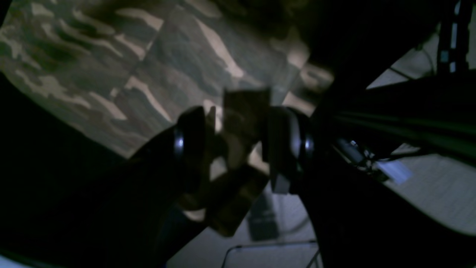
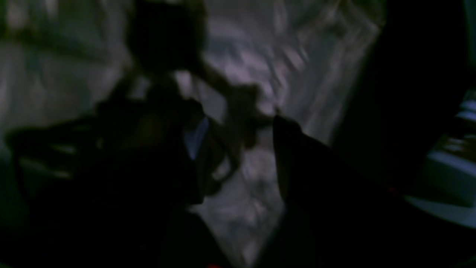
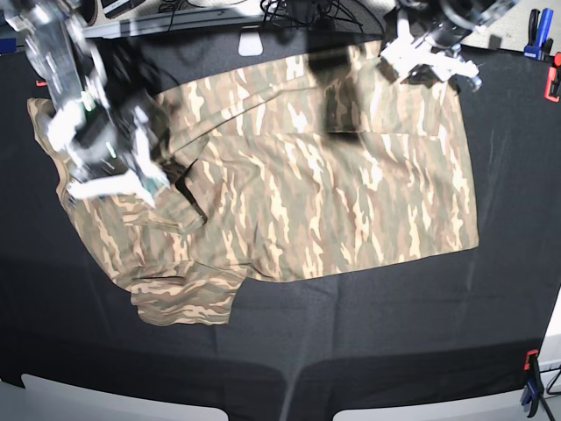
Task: Layout the t-shirt on the table in an organized manner, then fold the t-shirt properly
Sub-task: 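Grasp the collar edge with both grippers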
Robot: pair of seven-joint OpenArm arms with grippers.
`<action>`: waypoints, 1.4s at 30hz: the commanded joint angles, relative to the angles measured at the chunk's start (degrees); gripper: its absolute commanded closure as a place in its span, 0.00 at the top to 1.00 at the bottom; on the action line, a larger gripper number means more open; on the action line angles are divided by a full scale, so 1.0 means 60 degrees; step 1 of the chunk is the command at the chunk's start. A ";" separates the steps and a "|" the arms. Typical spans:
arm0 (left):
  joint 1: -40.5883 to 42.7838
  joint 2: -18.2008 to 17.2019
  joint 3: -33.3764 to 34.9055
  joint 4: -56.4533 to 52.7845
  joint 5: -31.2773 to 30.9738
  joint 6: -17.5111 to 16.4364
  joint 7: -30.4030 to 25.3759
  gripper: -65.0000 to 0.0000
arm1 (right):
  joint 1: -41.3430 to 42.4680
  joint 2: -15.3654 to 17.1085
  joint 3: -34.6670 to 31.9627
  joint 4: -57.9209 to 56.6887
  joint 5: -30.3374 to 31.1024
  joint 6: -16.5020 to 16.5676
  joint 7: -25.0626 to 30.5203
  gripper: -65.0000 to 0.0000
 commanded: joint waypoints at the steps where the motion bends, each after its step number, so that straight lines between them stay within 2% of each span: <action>1: 0.0044 0.0007 -0.0004 0.0164 0.0000 0.0051 -0.0146 0.38 | -0.0288 0.0368 0.0055 0.0386 -0.0087 -0.0011 0.0109 0.42; 7: 0.0047 0.0051 -0.0004 0.0164 -0.0004 0.0051 -0.0135 0.38 | -0.2218 0.1464 0.0055 0.0860 -0.0226 -0.0018 0.0215 0.42; 10: 0.0047 0.0051 -0.0004 0.0164 -0.0004 0.0051 -0.0135 0.38 | -0.2903 0.1942 0.0055 0.0743 -0.0820 -0.0058 0.0692 0.42; 11: 0.0047 0.0051 -0.0004 0.0164 -0.0004 0.0051 -0.0135 0.38 | -0.3020 0.2102 0.0055 0.0648 -0.0958 -0.0233 0.0933 0.42; 13: 0.0047 0.0055 -0.0004 0.0168 -0.0004 0.0051 -0.0138 0.38 | -0.3071 0.2277 0.0051 0.0350 -0.0951 -0.1100 0.1122 0.42; 16: 0.0047 0.0051 -0.0004 0.0164 -0.0004 0.0051 -0.0135 0.38 | -0.2892 0.2295 0.0044 -0.0299 -0.1333 -0.1453 0.1730 0.42; 19: 0.0047 0.0051 -0.0004 0.0164 -0.0004 0.0051 -0.0138 0.38 | -0.2871 0.2299 0.0044 -0.0896 -0.2087 -0.1519 0.2306 0.42; 28: 0.0047 0.0055 -0.0004 0.0164 -0.0004 0.0051 -0.0142 0.38 | -0.2809 0.2299 -0.0029 -0.1224 -0.2291 -0.1523 0.3300 0.42; 34: 0.0047 0.0051 -0.0004 0.0164 -0.0004 0.0051 -0.0142 0.38 | -0.2532 0.2295 -0.0860 -0.1224 -0.2524 -0.1541 0.3373 0.40; 38: 0.0047 0.0051 -0.0004 0.0164 -0.0007 0.0051 -0.0138 0.38 | -0.1985 0.2295 -0.1898 -0.1446 -0.3031 -0.2025 0.3286 0.40; 42: 0.0047 0.0051 -0.0004 0.0164 -0.0007 0.0051 -0.0138 0.38 | -0.1428 0.2361 -0.2889 -0.1734 -0.3541 -0.2361 0.2728 0.40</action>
